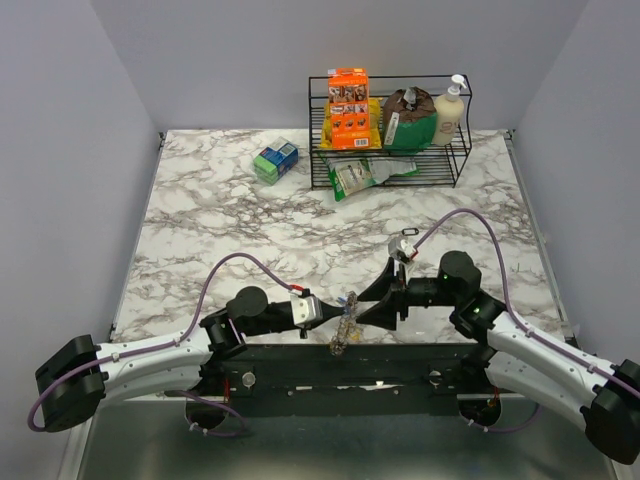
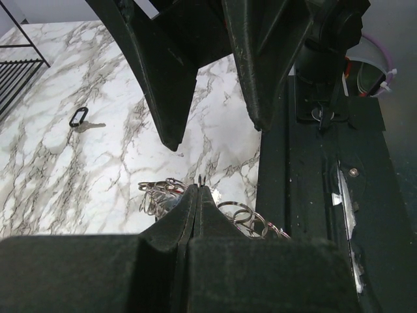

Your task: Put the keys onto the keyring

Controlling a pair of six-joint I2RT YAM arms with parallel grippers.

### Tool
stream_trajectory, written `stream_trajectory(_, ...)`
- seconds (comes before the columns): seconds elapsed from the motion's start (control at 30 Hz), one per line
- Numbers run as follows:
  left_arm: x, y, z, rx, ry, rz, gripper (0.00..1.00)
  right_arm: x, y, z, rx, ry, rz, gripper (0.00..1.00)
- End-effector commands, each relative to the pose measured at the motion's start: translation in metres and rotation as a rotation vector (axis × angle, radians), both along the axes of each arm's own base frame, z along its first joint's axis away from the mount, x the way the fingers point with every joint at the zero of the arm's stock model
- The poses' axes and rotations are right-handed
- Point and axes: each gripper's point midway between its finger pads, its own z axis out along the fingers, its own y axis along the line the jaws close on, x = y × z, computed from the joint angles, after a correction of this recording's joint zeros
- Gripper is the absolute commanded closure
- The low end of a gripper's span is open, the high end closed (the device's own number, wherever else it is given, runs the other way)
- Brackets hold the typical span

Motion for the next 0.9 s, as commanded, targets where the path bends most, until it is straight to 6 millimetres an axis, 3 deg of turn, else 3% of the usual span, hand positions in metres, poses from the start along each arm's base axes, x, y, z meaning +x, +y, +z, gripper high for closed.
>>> stream_trajectory(0.0, -0.007, -0.002, 0.014, -0.056, -0.022, -0.035, 1.00, -0.005, 0.003, 0.006, 0.024, -0.022, 0.038, 0.29)
stream_trajectory(0.13, -0.007, -0.003, 0.014, -0.053, -0.022, -0.040, 1.00, -0.004, 0.006, 0.004, 0.016, -0.017, 0.038, 0.32)
stream_trajectory(0.3, -0.008, -0.005, 0.016, -0.055, -0.021, -0.049, 1.00, -0.005, 0.012, 0.004, 0.009, -0.015, 0.053, 0.45)
stream_trajectory(0.87, -0.012, -0.008, 0.022, -0.065, -0.024, -0.078, 1.00, 0.001, 0.020, 0.009, 0.014, -0.027, 0.034, 0.43)
